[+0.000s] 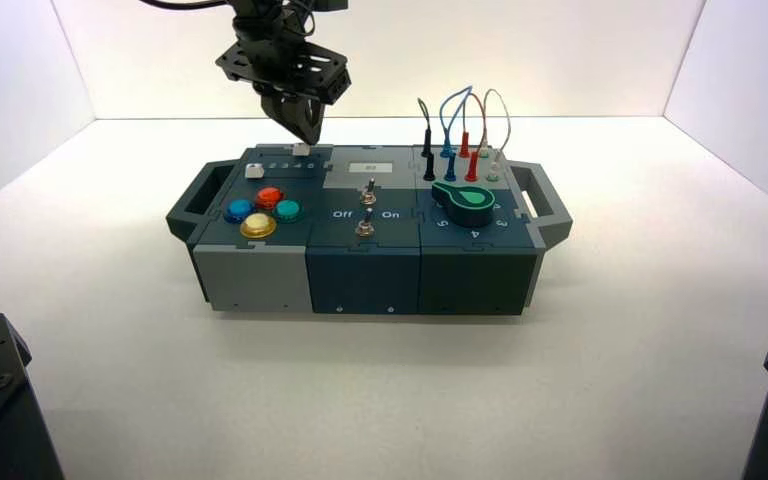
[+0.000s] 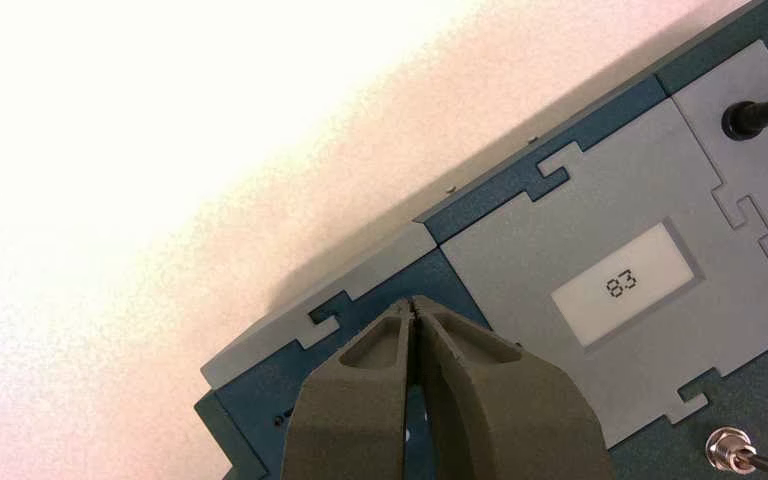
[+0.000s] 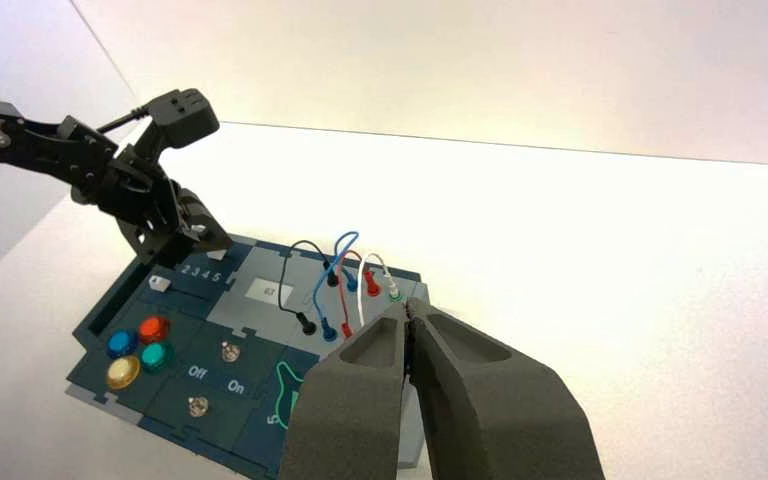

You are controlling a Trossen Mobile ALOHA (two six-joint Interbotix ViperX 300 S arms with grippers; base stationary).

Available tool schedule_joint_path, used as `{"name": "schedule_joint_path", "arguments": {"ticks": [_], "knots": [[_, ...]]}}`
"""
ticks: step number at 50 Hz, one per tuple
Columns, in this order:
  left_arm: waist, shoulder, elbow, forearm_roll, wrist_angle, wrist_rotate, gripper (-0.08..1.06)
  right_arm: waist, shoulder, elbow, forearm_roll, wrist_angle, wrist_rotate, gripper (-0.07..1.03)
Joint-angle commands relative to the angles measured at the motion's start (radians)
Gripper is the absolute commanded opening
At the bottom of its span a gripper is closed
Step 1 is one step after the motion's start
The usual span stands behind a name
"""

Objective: Move the top slider to position 3.

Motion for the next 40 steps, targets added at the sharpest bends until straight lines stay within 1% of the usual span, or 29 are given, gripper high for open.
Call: {"name": "schedule_joint_path", "arguments": {"ticks": [1, 40], "knots": [[0.003, -0.032, 0.008, 0.0, 0.018, 0.009, -0.03, 0.003, 0.012, -0.02, 0.003, -0.005, 0.003, -0.02], [0.023, -0.031, 0.009, 0.002, 0.025, 0.028, -0.03, 0.002, 0.012, -0.02, 0.0, -0.005, 0.003, -0.02]]}}
